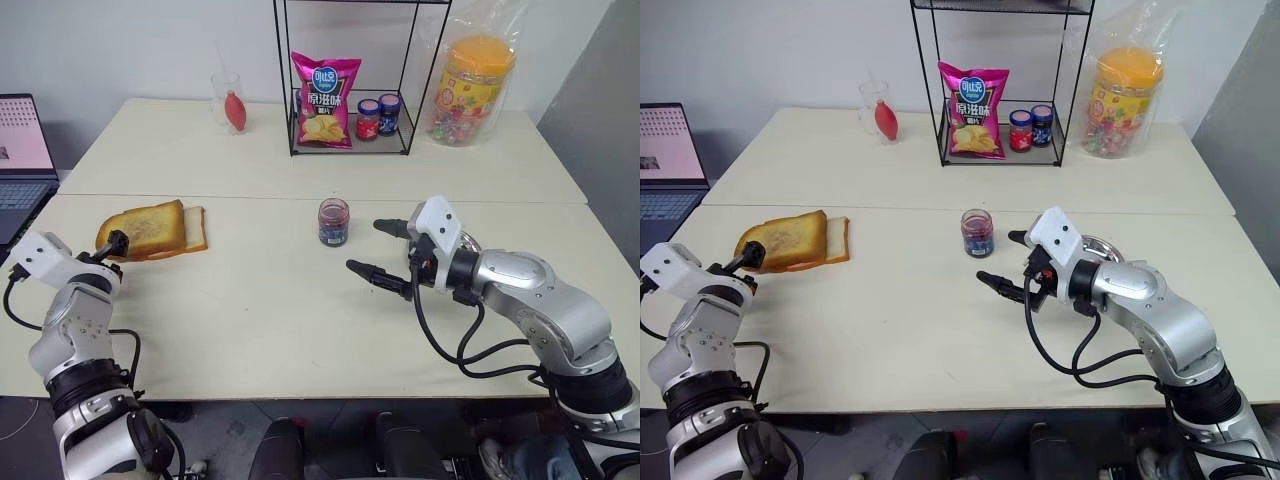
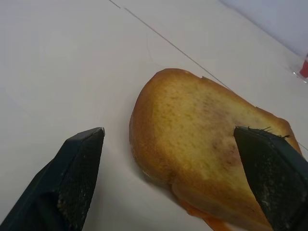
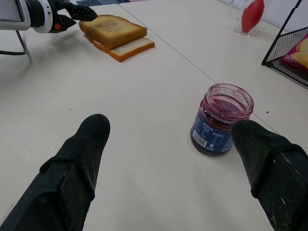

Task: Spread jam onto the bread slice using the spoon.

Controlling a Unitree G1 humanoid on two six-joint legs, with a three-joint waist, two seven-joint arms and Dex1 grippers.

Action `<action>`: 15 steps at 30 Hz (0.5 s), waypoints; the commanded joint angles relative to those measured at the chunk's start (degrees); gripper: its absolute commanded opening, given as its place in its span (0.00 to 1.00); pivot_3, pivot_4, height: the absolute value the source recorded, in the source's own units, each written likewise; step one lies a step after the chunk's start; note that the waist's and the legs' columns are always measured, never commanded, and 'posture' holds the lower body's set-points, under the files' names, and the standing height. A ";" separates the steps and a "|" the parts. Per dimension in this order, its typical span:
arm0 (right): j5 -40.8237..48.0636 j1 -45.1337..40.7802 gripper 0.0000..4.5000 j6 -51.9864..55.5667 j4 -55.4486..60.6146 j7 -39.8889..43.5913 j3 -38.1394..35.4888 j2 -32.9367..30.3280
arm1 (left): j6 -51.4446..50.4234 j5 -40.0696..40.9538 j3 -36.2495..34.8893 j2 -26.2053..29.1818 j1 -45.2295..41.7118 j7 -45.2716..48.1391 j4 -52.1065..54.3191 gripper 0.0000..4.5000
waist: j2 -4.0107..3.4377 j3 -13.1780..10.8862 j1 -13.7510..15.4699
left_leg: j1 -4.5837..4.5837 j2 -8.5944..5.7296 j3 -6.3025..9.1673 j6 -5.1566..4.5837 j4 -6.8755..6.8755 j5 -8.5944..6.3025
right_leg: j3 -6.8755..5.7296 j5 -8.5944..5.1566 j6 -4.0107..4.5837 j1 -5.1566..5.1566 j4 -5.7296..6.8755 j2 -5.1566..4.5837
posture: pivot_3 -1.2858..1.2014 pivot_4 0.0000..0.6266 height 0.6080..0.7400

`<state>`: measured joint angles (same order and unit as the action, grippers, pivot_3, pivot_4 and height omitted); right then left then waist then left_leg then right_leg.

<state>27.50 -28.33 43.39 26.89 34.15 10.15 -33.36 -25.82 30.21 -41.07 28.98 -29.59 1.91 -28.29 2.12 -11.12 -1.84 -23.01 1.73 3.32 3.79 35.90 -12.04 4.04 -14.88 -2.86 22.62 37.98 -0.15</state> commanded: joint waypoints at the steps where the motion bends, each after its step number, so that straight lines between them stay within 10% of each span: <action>1: -1.42 -0.96 0.99 -0.64 0.39 0.74 -1.31 -0.97 | 0.70 0.25 -0.30 3.06 -4.42 -0.23 -4.65 0.99 | 0.03 -0.02 0.07 | 0.00 0.00 0.01 0.00 0.01 0.00 | -0.02 0.00 0.00 0.00 0.01 0.00 | 0.52 0.24 1.00; 15: 2.02 0.99 1.00 -0.22 3.91 4.18 -4.01 -1.42 | 2.73 -0.80 1.73 4.87 -9.46 0.11 -12.11 0.33 | 0.05 -0.03 0.19 | -0.02 -0.01 0.04 0.01 0.00 0.00 | -0.05 0.02 -0.02 0.00 0.01 -0.01 | 0.52 0.24 1.00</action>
<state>28.38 -27.33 44.08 28.42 37.38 8.50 -34.06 -23.63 29.34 -40.14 32.65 -37.13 1.79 -41.14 2.17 -11.15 -1.64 -23.03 1.71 3.37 3.80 35.91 -12.04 3.99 -14.86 -2.89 22.61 37.99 -0.17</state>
